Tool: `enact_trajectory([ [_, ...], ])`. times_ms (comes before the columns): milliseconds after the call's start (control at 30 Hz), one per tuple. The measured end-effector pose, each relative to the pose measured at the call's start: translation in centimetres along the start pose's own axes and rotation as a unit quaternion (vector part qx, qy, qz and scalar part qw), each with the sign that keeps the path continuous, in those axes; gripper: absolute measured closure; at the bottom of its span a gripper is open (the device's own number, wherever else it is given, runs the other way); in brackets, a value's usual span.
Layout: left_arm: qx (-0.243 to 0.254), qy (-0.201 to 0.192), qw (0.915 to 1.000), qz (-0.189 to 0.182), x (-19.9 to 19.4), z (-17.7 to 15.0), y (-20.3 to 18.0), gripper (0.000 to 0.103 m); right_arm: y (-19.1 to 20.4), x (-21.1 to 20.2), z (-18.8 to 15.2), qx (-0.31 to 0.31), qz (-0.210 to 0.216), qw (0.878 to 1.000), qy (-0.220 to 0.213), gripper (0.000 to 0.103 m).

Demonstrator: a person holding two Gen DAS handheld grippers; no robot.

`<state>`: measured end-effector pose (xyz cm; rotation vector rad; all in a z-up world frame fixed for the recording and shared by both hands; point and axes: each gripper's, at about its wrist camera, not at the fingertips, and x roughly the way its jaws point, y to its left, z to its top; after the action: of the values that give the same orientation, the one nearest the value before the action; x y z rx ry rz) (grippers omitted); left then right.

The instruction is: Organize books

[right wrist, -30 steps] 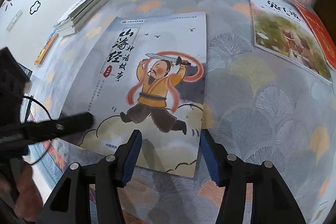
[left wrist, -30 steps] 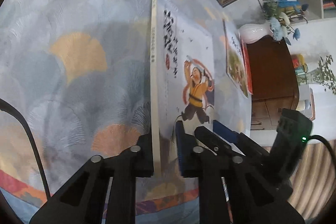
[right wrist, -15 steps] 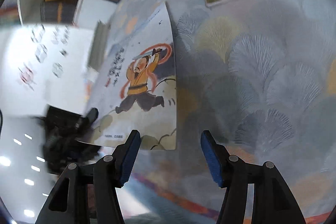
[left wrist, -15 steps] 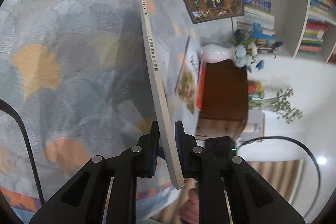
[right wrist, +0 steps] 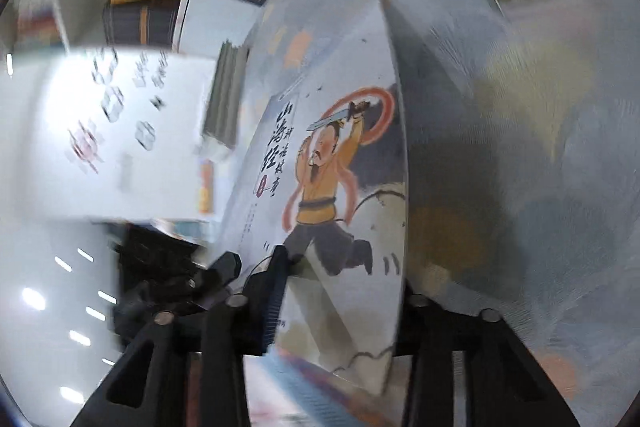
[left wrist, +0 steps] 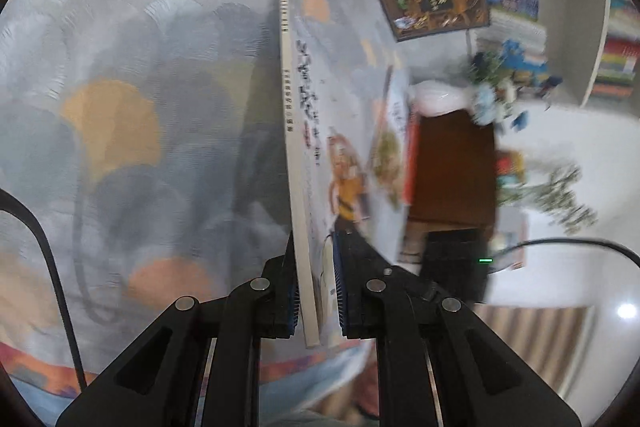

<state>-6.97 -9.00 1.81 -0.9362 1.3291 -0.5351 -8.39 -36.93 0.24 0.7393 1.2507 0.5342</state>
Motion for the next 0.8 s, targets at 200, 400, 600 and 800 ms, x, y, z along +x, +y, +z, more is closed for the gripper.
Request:
enact_trajectory([
  [200, 0.068, -0.004, 0.9946, 0.078, -0.2, -0.5, -0.8, 0.092, 4.4, 0.3, -1.2, -0.127, -0.127, 0.984, -0.02, 0.07],
  [400, 0.126, -0.014, 0.9876, 0.092, -1.9, -0.3, -2.1, 0.092, 7.5, 0.4, -2.7, -0.195, -0.184, 0.962, -0.044, 0.071],
  [600, 0.144, -0.023, 0.9873, 0.063, -4.9, 1.2, -2.7, 0.092, 10.8, 0.3, -3.2, -0.214, -0.182, 0.958, -0.06, 0.071],
  [800, 0.167, -0.017, 0.985, 0.039, -8.0, 3.0, -3.3, 0.09, 14.7, 1.0, -2.6, -0.203, -0.173, 0.96, -0.085, 0.071],
])
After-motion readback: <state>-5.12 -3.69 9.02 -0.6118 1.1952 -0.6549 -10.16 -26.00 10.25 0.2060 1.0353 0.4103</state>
